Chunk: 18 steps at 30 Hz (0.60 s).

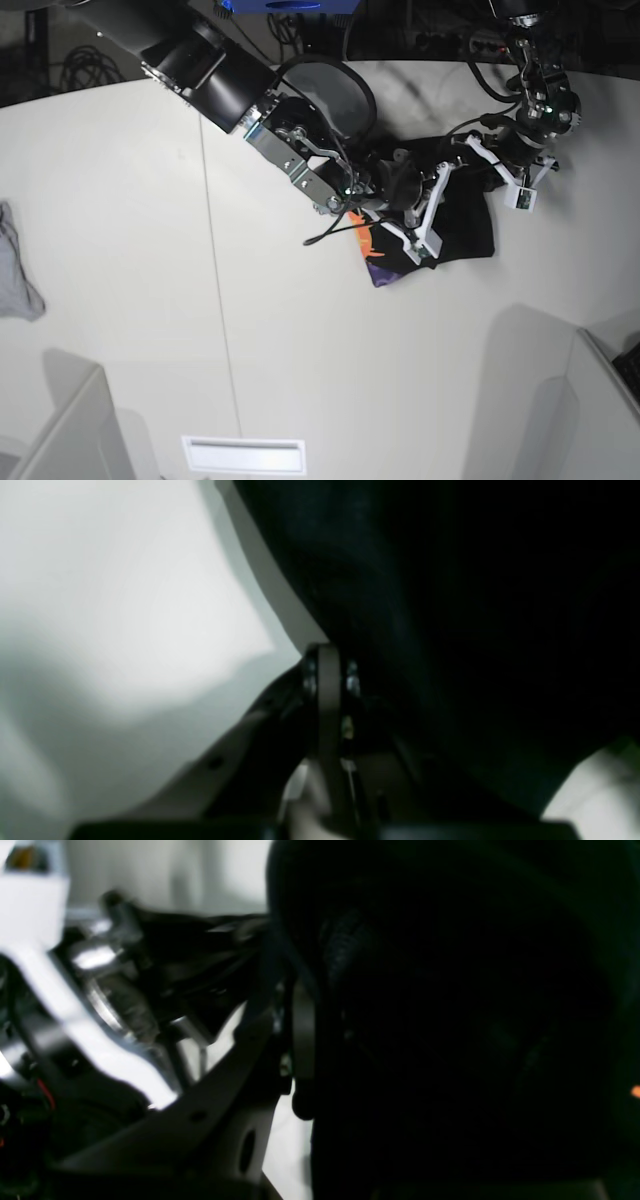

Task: Fold the T-shirt properly
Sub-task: 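Fold the held end with the right gripper over toward the left gripper, then press the folded stack flat with the right gripper and withdraw the left arm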

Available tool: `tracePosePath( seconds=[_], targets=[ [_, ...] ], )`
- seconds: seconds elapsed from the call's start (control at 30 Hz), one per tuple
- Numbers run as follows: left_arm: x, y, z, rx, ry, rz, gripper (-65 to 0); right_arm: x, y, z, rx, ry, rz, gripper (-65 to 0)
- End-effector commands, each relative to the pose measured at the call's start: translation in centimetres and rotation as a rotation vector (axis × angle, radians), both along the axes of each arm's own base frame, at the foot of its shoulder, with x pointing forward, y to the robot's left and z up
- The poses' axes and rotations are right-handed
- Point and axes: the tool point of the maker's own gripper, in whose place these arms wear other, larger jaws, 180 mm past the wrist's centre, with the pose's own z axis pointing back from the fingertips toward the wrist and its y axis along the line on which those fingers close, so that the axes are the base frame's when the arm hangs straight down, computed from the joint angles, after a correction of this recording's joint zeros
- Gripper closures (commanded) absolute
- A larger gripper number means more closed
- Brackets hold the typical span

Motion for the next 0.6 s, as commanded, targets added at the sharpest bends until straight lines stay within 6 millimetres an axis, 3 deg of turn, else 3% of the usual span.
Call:
tracePosePath(
  seconds=[0.0,0.17,0.27,0.47,0.57],
  targets=[
    [0.1,0.3,0.4,0.02,-0.003,-0.009,0.0,1.3,1.0,2.1,0.046,-0.05,0.001,0.0],
    [-0.6,0.3,0.0,0.019,0.013,-0.009,0.0,1.9,1.0,2.6,0.046,-0.065,0.0,0.0],
    [-0.7,0.3,0.0,0.017,0.014,-0.009,0.0,2.2,0.6,1.7,0.022,-0.051,-0.01,0.0],
    [-1.3,0.3,-0.3,0.018,0.026,-0.01,0.0,3.6,0.1,1.6,0.0,-0.046,-0.12,0.0],
    [-1.0,0.7,0.5,0.029,0.003,-0.002,0.0,3.5,0.3,1.7,0.003,-0.043,-0.117,0.0]
  ],
)
